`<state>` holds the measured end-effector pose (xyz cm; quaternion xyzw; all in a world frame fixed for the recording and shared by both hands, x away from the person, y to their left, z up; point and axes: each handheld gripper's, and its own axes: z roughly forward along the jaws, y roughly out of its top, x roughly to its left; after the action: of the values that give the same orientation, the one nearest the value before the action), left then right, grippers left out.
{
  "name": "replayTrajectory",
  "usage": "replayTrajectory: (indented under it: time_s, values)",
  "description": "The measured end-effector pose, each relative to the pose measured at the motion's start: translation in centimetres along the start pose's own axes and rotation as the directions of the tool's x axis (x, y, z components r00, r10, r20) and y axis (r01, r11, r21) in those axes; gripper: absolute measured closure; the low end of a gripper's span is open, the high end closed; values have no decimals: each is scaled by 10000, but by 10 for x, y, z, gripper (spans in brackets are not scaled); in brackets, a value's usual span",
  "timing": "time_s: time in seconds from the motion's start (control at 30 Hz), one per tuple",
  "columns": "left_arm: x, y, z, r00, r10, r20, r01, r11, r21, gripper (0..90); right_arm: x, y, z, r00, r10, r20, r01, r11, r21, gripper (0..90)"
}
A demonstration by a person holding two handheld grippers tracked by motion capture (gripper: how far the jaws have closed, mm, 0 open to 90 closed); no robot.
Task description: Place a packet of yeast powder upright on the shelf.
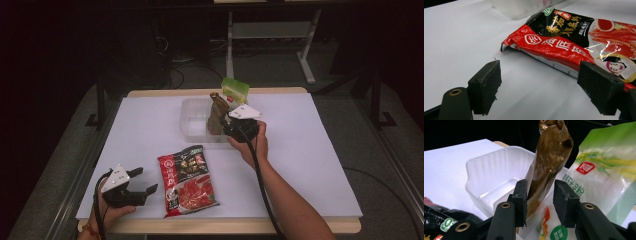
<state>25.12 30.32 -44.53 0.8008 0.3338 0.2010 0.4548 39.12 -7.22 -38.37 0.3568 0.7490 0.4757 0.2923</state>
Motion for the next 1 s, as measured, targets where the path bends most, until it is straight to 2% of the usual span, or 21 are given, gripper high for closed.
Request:
replayTrajectory:
  time_s: [0.33, 0.63, 0.8, 1.0]
  values:
    - [0, 0, 0, 10000, -45, 87, 45, 10000, 24, 188, -1, -2, -7, 9998, 141, -164, -142, 9999, -78, 620]
    - [0, 0, 0, 9998, -11, 208, 11, 10000, 4, 178, 2, -8, -21, 9989, -166, -434, 159, 9997, -181, 607]
    - [-2, 1, 0, 9998, 13, 190, -14, 10000, 30, 178, 0, -15, -34, 9980, -20, -630, -9, 9989, -460, 603]
    - [-2, 1, 1, 9998, 4, 210, -6, 9999, 101, 178, -5, -28, -45, 9964, -52, -852, 33, 9997, -227, 597]
